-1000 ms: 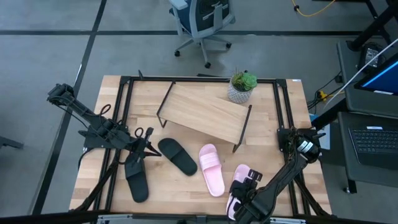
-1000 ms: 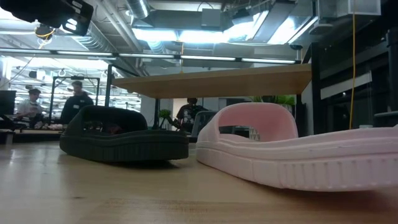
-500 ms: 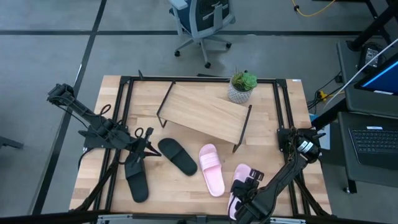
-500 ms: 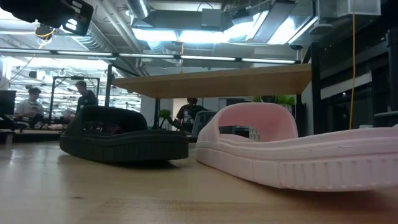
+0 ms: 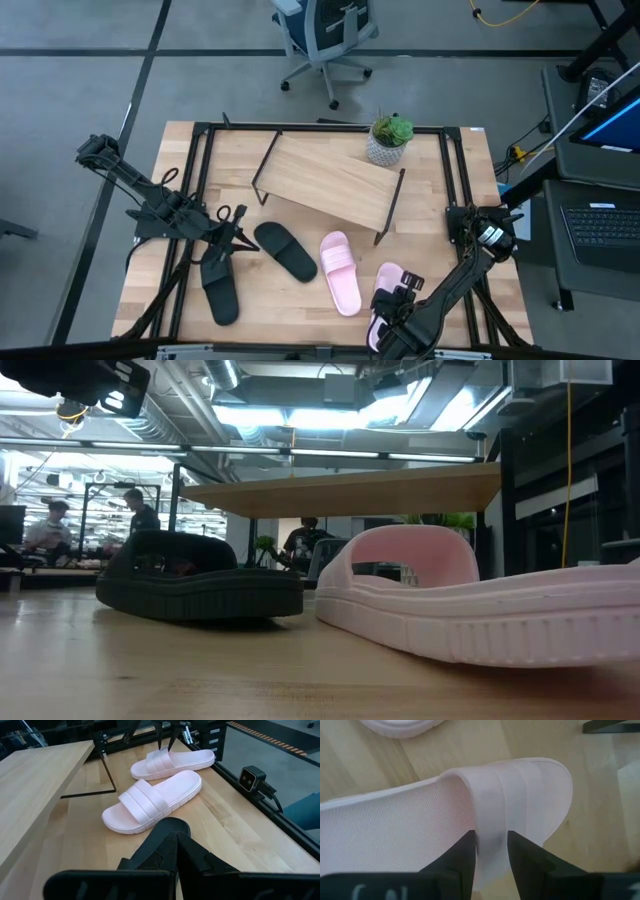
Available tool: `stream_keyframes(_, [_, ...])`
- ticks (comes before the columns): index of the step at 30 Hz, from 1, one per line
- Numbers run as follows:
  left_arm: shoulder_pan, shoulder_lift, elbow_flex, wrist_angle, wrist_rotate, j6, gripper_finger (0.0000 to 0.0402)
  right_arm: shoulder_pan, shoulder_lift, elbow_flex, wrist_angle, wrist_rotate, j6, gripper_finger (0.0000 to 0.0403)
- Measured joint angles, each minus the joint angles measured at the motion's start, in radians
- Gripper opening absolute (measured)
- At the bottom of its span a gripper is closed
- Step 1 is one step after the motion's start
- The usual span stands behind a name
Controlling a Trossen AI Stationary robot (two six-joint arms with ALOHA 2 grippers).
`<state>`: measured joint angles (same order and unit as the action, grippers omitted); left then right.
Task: Pick and place slides into the shelf
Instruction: Put the right pink slide on the shelf
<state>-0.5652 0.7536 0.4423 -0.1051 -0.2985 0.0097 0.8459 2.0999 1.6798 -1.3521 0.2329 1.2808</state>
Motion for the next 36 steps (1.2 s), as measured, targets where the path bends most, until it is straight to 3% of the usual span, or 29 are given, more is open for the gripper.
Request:
stream_keyframes(13, [0.0,0.0,0.0,0.0,0.0,0.0,0.0,-0.038,-0.002,-0.041,0.017,-0.003,0.019,0.0107])
stream_keyframes(22, [0.0,0.0,0.0,0.0,0.0,-0.001,0.0,-0.053,-0.004,-0.054,0.034,-0.035,-0.016,0.0015])
stream_keyframes(36, [0.0,0.0,0.0,0.0,0.0,-0.003,0.0,-0.054,-0.003,-0.03,0.007,-0.038,0.015,0.001])
